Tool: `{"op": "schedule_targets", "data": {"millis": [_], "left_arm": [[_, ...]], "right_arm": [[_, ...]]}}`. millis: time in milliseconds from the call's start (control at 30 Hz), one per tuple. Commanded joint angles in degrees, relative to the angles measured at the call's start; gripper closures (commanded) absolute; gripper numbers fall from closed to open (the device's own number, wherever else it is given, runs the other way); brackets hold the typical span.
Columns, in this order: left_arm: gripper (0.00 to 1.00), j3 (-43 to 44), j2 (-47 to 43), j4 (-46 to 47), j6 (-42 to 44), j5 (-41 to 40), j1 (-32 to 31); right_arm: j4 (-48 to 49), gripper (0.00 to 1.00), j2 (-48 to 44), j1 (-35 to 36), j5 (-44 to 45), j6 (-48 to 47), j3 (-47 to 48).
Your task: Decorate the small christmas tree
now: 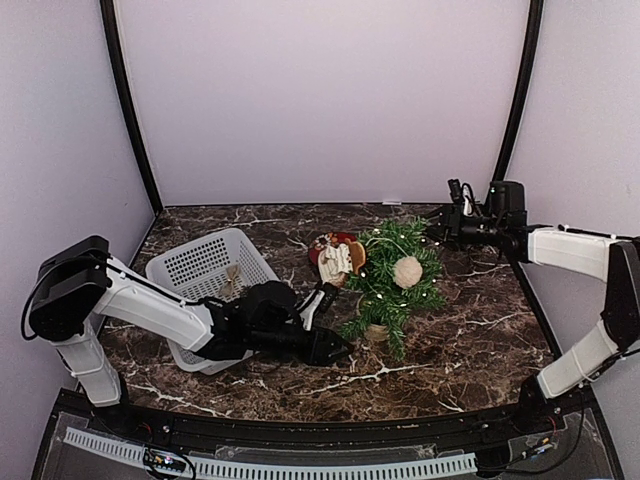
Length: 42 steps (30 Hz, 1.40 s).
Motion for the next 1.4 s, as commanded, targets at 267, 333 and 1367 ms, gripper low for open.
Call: {"op": "schedule_targets", "data": {"millis": [267,333,1367], "left_arm": [[0.66,6.27,1.55,-5.86,-2.86,-10.40,0.80],[0.67,6.39,1.45,-6.18,-3.27,-10.80,1.54],[0.65,1.39,-4.22,-3.82,6.94,-6.99,-0.70]], "right_arm": [[4.95,0.53,2.62,2.54,-2.14,0.27,-1.72],[4.60,0.55,1.78,2.59,-2.05,0.05,-2.91],[-2.26,0.59,-12.96,2.68,-0.07,0.77,-15.68]]}}
